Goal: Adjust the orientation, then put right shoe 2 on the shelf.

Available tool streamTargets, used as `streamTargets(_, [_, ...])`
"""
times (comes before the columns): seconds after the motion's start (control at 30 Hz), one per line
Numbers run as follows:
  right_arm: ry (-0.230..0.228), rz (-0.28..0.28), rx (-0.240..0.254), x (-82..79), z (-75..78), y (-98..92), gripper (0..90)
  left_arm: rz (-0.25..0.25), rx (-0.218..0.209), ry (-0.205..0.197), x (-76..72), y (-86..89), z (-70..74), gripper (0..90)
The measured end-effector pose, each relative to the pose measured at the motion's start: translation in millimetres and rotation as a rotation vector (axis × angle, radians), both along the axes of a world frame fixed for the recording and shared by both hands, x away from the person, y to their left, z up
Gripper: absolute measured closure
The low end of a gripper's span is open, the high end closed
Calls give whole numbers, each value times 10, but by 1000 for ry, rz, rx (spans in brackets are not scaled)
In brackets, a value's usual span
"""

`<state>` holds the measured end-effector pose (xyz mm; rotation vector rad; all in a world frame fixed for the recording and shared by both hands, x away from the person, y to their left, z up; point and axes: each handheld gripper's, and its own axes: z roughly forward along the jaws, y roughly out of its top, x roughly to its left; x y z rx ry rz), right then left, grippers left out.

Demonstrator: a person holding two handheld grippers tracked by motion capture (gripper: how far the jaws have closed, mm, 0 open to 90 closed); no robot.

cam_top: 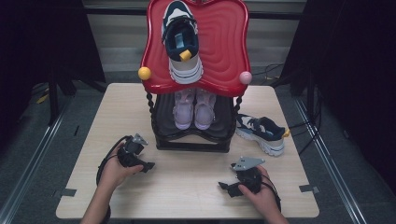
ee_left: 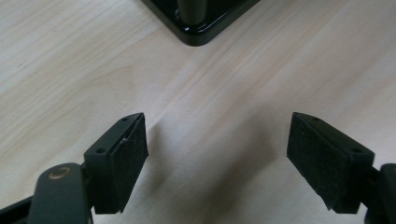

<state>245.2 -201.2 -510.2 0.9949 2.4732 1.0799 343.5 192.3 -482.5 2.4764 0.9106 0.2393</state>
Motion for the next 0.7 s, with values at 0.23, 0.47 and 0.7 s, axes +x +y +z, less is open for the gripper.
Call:
streamTargets(0.23, [-1, 0, 0, 0, 0, 0, 133, 45, -73, -42, -3, 31, -103, 180])
streamTargets(0.47, [0, 0, 0, 0, 0, 0, 133, 77, -101, -73, -23, 25, -138, 152])
streamTargets(0.7, [1, 4, -3, 14, 0, -5, 130, 111, -137, -111, -86, 27, -186, 122])
